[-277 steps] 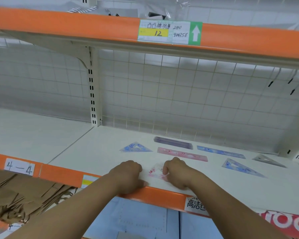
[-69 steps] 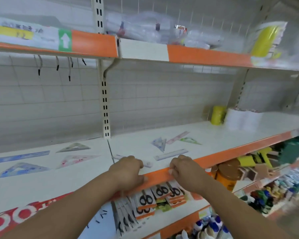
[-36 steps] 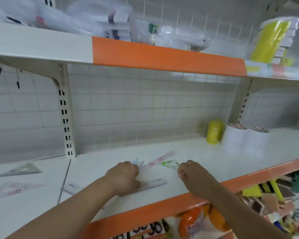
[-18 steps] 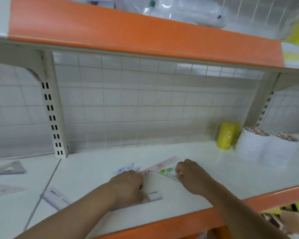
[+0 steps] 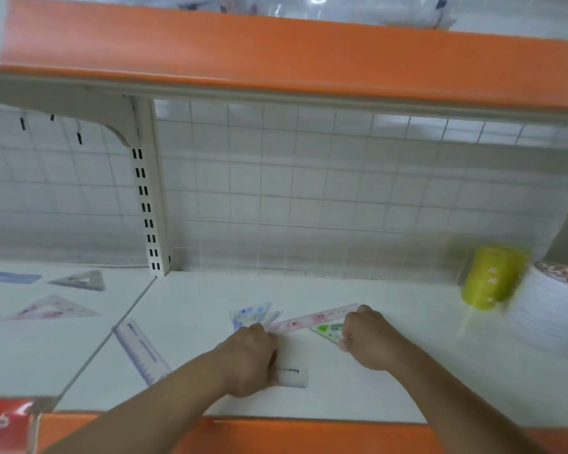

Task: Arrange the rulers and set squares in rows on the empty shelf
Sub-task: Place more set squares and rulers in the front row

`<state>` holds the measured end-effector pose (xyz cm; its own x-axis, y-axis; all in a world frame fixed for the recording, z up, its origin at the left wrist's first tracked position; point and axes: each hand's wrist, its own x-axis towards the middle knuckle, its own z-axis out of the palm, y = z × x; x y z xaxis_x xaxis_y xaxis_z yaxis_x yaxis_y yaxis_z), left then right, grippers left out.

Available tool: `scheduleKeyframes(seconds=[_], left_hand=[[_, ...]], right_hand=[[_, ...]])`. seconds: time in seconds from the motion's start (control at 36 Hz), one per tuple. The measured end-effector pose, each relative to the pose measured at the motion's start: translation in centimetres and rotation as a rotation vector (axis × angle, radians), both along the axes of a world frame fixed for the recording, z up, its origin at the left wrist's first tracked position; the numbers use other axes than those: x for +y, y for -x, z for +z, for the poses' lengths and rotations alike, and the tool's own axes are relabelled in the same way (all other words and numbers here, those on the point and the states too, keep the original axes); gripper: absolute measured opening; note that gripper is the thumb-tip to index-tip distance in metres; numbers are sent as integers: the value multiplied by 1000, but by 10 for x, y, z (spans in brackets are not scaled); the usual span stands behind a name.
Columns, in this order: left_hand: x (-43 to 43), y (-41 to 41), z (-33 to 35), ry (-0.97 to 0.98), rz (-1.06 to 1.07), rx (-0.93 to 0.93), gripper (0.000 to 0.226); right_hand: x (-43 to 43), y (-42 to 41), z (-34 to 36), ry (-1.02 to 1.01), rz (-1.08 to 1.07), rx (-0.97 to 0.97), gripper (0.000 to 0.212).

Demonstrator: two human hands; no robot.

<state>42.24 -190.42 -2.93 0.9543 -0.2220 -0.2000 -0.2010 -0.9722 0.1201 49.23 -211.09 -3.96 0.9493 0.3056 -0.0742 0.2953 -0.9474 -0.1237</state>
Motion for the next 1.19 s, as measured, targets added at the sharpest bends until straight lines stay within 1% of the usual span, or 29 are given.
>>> scheduleKeyframes(seconds=[0.31, 0.47, 0.53, 0.58, 0.61, 0.67, 0.72, 0.75, 0.83, 0.89, 0.92, 0.97, 1.0, 1.08, 1.14, 1.17, 1.19], left_hand=[[-2, -2, -3, -70, 33, -11, 34], [-1, -4, -4, -1, -11, 3, 22], [-2, -3, -5, -12, -34, -4, 24], [-4, -2, -5, -14, -42, -7, 25], [-4, -2, -5, -8, -39, -10, 24], [-5, -4, -5, 7, -21, -13, 23], [-4, -4, -4, 19, -19, 7, 26], [-4, -4, -3, 22, -28, 25, 29], [-3, -4, 0, 14, -46, 78, 42], [-3, -4, -1, -10, -50, 75, 38], [-2, -3, -2, -15, -47, 61, 35], [-2, -3, -3, -10, -30, 22, 31], [-2, -3, -2, -10, -20, 0, 29], [-3, -4, -1, -17, 10, -59, 26], [-4, -5, -1, -18, 31, -81, 33], [-4, -5, -1, -24, 43, -91, 37], [-5, -5, 0, -33, 58, -104, 40]], right_hand=[[-2, 2, 4, 46, -32, 40, 33], [-6, 3, 8, 66, -47, 74, 33], [-6, 5, 8, 48, -50, 101, 25], [-5, 5, 7, 20, -63, 111, 8], [-5, 5, 7, 5, -71, 114, 7], [-6, 4, 9, -27, -79, 131, 12], [-7, 3, 11, -39, -77, 136, 32], [-8, 3, 12, -33, -79, 134, 36], [-7, 3, 14, -12, -73, 106, 27], [-7, 1, 13, 8, -75, 83, 13], [-6, 1, 14, 17, -70, 71, 12], [-5, 0, 15, 31, -76, 75, 33], [-6, 0, 15, 41, -73, 70, 37], [-7, 0, 18, 77, -54, 28, 36], [-9, 1, 19, 78, -44, 19, 34], [-10, 3, 20, 63, -36, 22, 30], [-11, 4, 20, 58, -31, 24, 21]])
